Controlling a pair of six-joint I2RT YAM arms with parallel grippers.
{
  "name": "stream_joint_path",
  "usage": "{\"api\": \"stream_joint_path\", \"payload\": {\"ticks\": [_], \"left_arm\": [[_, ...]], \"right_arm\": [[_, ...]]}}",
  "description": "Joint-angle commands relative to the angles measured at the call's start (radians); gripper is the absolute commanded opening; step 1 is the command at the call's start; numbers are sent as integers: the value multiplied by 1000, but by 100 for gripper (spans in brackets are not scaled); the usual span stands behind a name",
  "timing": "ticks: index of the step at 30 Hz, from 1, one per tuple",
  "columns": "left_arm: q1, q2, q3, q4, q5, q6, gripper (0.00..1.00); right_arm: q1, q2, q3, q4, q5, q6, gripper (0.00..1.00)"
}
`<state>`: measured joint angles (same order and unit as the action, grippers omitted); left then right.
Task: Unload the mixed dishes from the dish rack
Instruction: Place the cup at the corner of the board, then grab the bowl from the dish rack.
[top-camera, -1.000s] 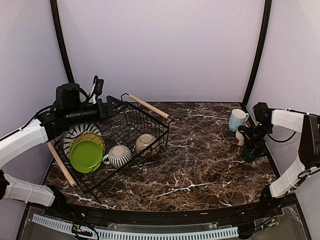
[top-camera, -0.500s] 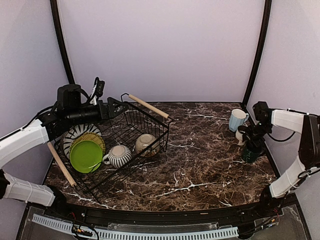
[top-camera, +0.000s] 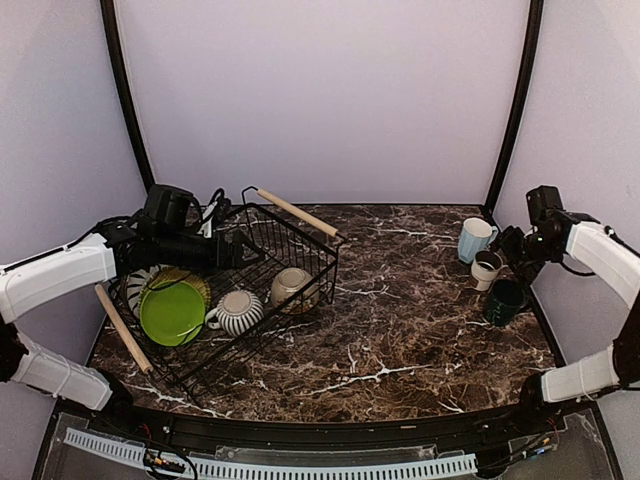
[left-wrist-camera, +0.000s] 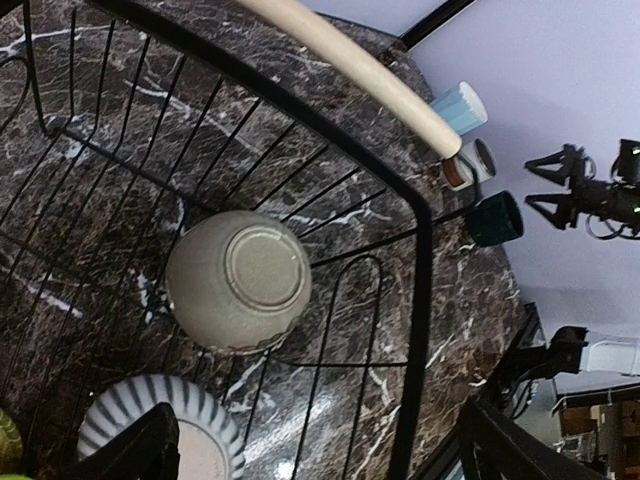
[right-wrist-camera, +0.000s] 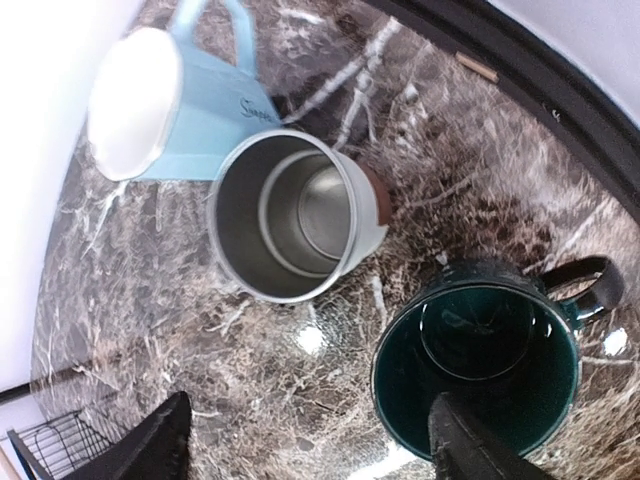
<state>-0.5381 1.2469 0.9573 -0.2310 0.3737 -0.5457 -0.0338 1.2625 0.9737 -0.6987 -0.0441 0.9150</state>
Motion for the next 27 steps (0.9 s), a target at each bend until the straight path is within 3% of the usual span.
{"api": "stream_joint_path", "payload": {"ticks": [1,5,12,21,27], "left_arm": [[-58,36,57,-221,-162,132,96],[-128,129,125,-328,-275,196,96],[-152,342,285,-336,-289,237,94],[-151,512,426,-327,-244,234,92],[-151,471,419,-404,-305,250,93]], "right_arm": [[-4,-83,-25,22,41,-138,85],[-3,-128,-39,55,-30,-284,93],[-4,-233,-63,135,-267,-444,98],[-4,-350,-86,106,-255,-494,99],[-4,-347,-93,111,-281,-518,99]]}}
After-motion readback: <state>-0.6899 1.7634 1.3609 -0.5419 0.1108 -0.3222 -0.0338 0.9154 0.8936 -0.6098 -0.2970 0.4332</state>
